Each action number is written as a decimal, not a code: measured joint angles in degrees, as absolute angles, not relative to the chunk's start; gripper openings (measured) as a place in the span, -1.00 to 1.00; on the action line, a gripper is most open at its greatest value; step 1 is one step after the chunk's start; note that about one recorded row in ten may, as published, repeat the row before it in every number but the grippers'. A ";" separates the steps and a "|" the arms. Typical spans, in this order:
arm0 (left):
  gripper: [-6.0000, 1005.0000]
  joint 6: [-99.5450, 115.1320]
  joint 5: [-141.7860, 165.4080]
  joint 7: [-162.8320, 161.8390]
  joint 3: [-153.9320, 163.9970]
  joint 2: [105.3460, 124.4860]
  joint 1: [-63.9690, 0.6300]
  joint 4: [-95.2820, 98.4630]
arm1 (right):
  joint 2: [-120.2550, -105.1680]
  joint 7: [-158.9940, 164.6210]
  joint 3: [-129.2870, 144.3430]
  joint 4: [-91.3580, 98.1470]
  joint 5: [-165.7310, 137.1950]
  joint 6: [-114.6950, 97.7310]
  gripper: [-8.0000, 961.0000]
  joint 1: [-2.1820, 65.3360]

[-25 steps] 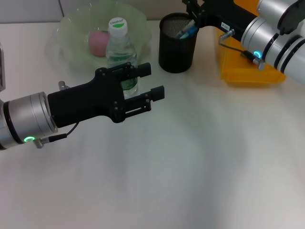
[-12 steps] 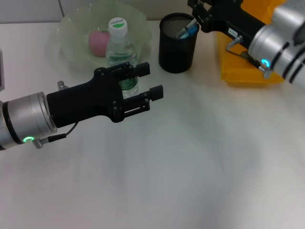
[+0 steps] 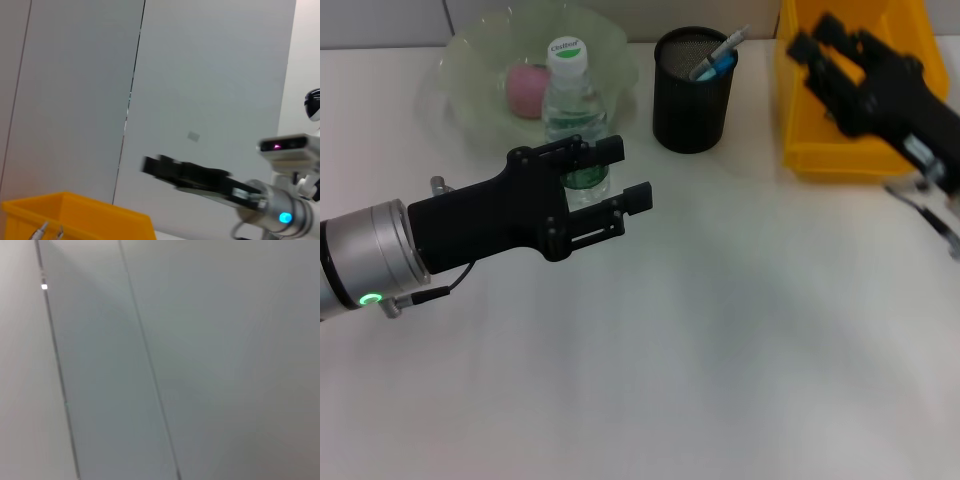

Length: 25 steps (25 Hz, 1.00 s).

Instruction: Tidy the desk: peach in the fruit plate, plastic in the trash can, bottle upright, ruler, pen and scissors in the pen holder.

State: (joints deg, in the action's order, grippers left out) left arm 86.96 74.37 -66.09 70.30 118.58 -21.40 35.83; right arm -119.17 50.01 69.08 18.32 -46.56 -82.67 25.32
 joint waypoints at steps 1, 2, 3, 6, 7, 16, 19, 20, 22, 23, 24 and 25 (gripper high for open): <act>0.28 86.96 74.37 -66.09 70.30 118.58 -21.40 35.83 | -119.16 50.71 68.82 19.77 -49.04 -84.35 -0.25 22.75; 0.27 86.89 74.44 -66.15 70.30 118.55 -21.21 35.98 | -119.16 50.71 68.82 19.77 -49.04 -84.35 -0.18 22.75; 0.28 86.87 74.62 -66.38 70.31 118.47 -21.08 36.07 | -119.16 51.11 68.70 20.37 -50.33 -85.05 -0.12 21.47; 0.28 87.93 74.81 -66.74 70.32 118.35 -21.05 36.08 | -119.04 51.56 68.53 21.59 -55.90 -88.69 0.17 17.76; 0.28 89.21 74.81 -66.65 70.30 118.28 -20.87 36.05 | -119.04 51.56 68.53 21.59 -55.90 -88.69 0.27 17.76; 0.51 89.90 76.62 -63.30 70.25 118.31 -18.57 35.77 | -118.69 50.30 67.58 23.63 -73.61 -98.87 0.52 15.46; 0.59 89.63 76.66 -61.53 70.47 118.42 -17.51 35.71 | -118.96 50.26 67.58 23.67 -74.74 -98.88 0.52 15.44; 0.59 89.57 76.73 -60.80 70.62 118.45 -17.08 35.71 | -119.02 50.22 67.58 23.68 -74.87 -98.88 0.52 15.40; 0.59 89.56 76.99 -59.79 70.84 118.47 -16.11 35.68 | -119.06 50.14 67.59 23.61 -74.89 -99.08 0.52 15.33; 0.60 89.56 76.99 -59.79 70.84 118.47 -16.11 35.68 | -119.06 50.12 67.58 23.57 -74.87 -99.24 0.51 15.32; 0.60 89.56 77.10 -59.53 70.85 118.47 -15.66 35.65 | -119.07 50.11 67.58 23.53 -74.85 -99.37 0.51 15.33; 0.60 89.65 77.12 -59.27 70.74 118.48 -14.70 35.62 | -119.07 50.10 67.58 23.52 -74.85 -99.45 0.51 15.40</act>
